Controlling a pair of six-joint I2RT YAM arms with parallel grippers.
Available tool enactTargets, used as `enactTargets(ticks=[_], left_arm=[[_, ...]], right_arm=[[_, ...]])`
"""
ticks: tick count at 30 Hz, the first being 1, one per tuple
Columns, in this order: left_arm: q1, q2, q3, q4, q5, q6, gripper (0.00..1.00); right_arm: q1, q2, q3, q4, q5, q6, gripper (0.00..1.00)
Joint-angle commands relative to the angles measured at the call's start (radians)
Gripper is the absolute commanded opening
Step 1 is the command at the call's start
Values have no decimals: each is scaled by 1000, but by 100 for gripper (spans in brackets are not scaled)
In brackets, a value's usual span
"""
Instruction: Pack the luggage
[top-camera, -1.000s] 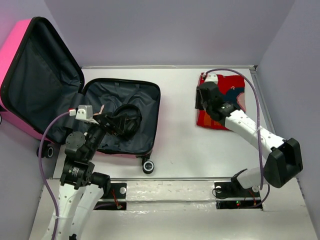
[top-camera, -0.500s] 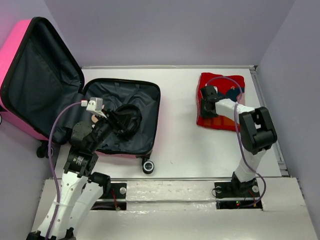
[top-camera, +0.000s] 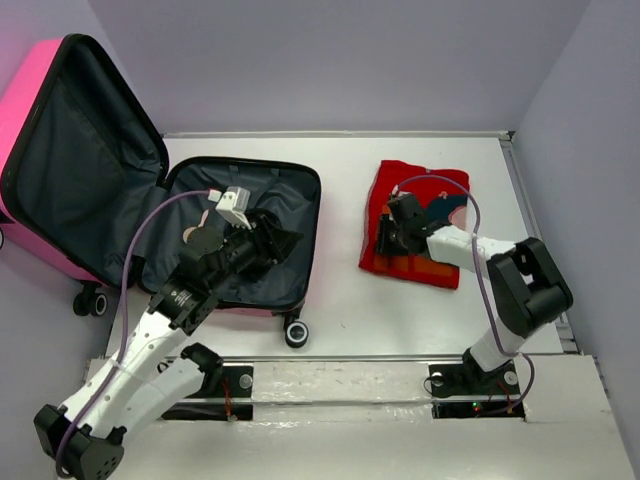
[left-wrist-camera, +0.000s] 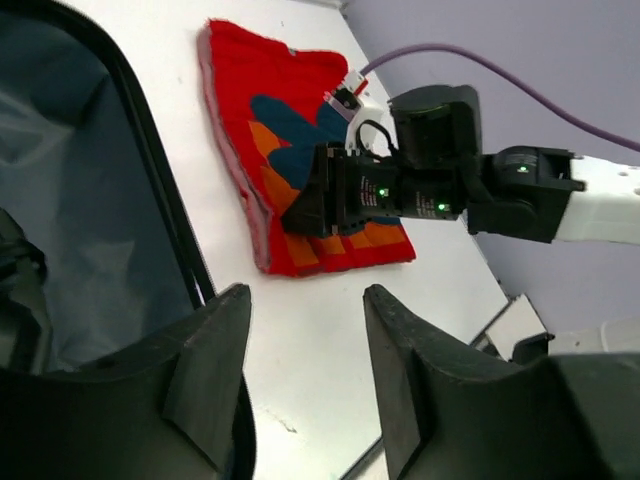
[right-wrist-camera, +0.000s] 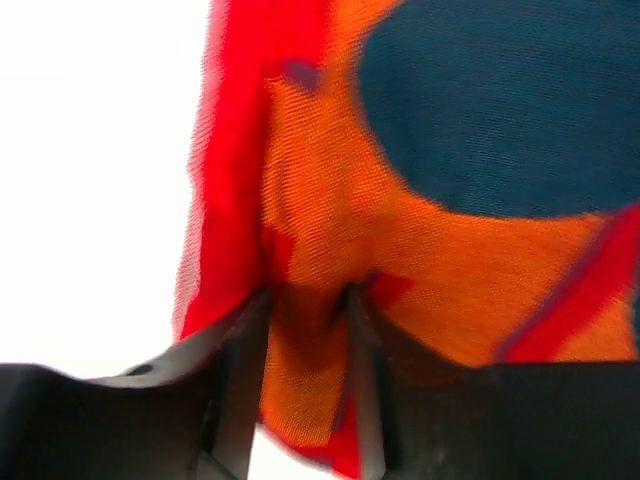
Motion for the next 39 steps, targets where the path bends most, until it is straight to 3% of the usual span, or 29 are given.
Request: enactTargets(ticks=[1, 2, 6, 10, 14, 17, 21, 28, 33, 39], left_arm=[[-132, 79, 83, 45, -142, -8, 65], [-170, 100, 93, 45, -185, -8, 66], [-429, 293, 175, 46, -411, 15, 78], [-500, 490, 264, 46, -547, 43, 85], [-509, 668, 343, 39, -598, 67, 86], [-509, 807, 429, 14, -636, 84, 88], [-508, 961, 538, -23, -665, 94, 92], [-469, 1182, 650, -69, -661, 88, 94], [-408, 1231, 626, -35, -551, 71, 94], [-396, 1289, 635, -35, -518, 74, 94]], right_arm=[[24, -164, -37, 19, -36, 74, 63], [24, -196, -32, 19, -26, 68, 68], [-53, -374, -43, -50, 6, 33, 69], [-171, -465, -105, -59, 21, 13, 70], [-327, -479, -135, -27, 14, -10, 74], [-468, -451, -127, 9, -74, -4, 76], [-579, -324, -95, 85, -195, 29, 84], [-628, -99, -6, 157, -255, 88, 87], [-637, 14, 48, 203, -262, 98, 88], [-647, 139, 123, 224, -282, 123, 88]])
